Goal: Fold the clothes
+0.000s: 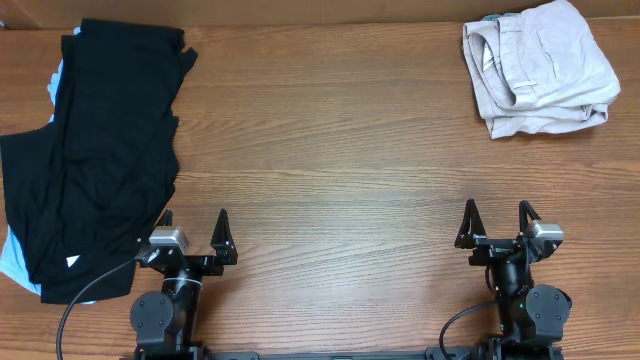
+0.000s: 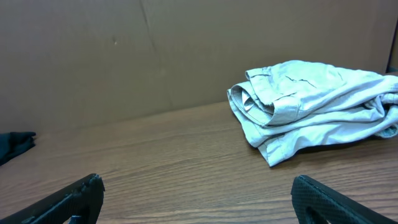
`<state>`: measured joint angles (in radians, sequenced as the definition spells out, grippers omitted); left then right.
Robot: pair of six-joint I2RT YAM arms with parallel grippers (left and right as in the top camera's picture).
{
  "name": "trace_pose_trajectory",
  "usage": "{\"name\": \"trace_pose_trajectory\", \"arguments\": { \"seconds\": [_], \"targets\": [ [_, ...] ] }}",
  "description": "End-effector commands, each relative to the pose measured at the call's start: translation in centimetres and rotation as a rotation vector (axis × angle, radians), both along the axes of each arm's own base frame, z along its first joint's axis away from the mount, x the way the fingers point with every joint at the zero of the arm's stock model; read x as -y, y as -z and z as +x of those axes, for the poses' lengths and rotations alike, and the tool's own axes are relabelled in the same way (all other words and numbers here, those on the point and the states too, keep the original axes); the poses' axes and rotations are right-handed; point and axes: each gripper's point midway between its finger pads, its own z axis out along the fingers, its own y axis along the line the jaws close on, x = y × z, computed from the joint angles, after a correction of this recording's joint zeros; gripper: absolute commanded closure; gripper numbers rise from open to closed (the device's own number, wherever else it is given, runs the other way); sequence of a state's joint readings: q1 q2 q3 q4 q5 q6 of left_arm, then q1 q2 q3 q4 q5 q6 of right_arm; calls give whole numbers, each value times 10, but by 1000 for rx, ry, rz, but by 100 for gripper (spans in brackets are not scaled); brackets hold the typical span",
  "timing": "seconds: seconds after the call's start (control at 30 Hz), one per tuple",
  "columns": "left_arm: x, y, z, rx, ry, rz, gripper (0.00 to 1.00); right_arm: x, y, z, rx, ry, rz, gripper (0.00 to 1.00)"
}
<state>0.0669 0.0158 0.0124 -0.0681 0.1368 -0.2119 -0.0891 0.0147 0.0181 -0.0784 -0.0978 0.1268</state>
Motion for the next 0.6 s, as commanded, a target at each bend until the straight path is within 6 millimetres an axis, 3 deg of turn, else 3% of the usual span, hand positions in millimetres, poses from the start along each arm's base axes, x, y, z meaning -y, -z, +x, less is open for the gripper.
{"name": "trace_pose_trajectory", "arguments": {
  "seconds": [0.0,0.27,0.57],
  "targets": [
    [-2,-1,0,10,-14,-19,0,-2,1,0,7,-8,1,0],
    [-2,-3,0,20,-13,-18,0,-7,-2,0,20,-39,4,0],
    [4,-34,-1,143,24,-11,0,-24,-46,-6,196,-134,-22,0]
  ]
}}
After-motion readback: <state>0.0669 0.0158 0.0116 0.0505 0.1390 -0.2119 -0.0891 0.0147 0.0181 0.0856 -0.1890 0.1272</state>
